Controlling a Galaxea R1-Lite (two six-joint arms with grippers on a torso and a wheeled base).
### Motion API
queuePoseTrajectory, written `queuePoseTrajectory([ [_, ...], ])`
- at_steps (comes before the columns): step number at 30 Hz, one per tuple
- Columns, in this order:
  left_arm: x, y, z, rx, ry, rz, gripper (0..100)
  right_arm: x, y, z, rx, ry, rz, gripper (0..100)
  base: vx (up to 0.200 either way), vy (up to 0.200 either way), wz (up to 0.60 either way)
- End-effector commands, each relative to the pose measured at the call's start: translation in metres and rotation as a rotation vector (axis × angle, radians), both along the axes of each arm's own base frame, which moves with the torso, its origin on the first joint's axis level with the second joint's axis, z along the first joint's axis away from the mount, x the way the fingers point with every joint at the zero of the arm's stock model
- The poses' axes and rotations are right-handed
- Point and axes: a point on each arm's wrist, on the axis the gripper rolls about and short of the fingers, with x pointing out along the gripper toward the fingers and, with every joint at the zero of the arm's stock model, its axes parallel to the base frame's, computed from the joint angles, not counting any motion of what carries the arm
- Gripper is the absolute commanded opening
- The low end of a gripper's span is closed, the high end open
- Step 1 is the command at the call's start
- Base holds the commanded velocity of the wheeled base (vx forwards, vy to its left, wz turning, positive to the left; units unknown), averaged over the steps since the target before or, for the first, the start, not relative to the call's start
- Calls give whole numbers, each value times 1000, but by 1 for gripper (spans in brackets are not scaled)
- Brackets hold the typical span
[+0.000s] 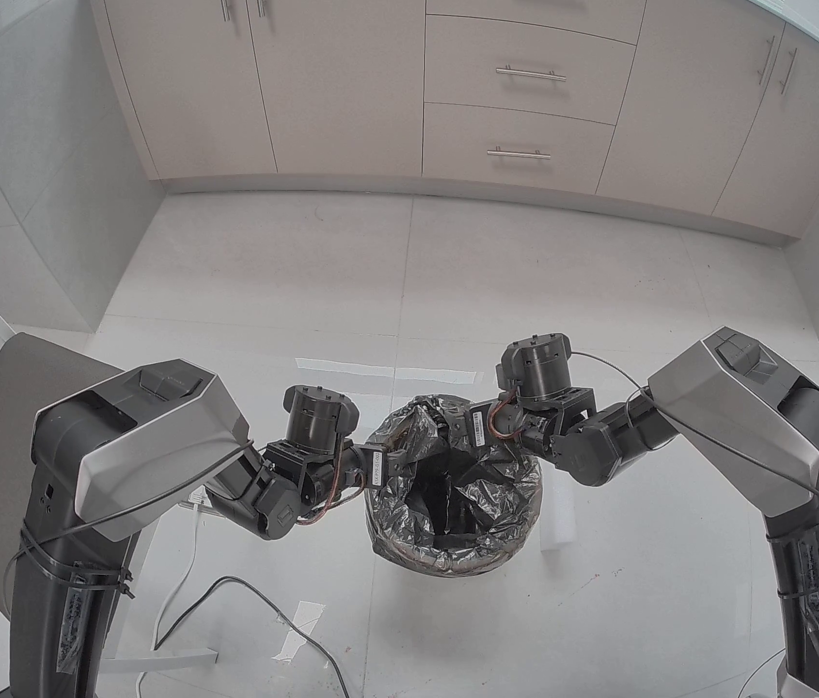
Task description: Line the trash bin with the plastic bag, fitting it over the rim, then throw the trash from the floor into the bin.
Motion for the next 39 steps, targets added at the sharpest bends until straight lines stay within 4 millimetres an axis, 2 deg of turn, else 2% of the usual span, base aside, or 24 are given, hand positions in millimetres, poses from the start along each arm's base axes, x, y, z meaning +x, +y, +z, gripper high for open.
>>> queuePoseTrajectory([
  [1, 0, -2, 5, -7, -12, -3, 100, -7, 6, 1, -5, 4, 19, 100, 0, 0, 0],
  [5, 2, -3, 3, -6, -19, -2, 100, -5, 6, -8, -12, 15, 18, 100, 0, 0, 0],
  [10, 16, -10, -4, -7, -40, 1, 100, 5, 3, -26, -23, 29, 3, 100, 0, 0, 0],
  [19, 19, -11, -14, 4, -38, -1, 100, 13, -3, -46, -51, 45, -15, 100, 0, 0, 0],
  [30, 24, -13, -26, 44, -51, 22, 100, 23, -9, -58, -53, 46, -37, 100, 0, 0, 0],
  [39, 27, -11, -34, 75, -47, 15, 100, 32, -26, -66, -67, 54, -69, 100, 0, 0, 0],
])
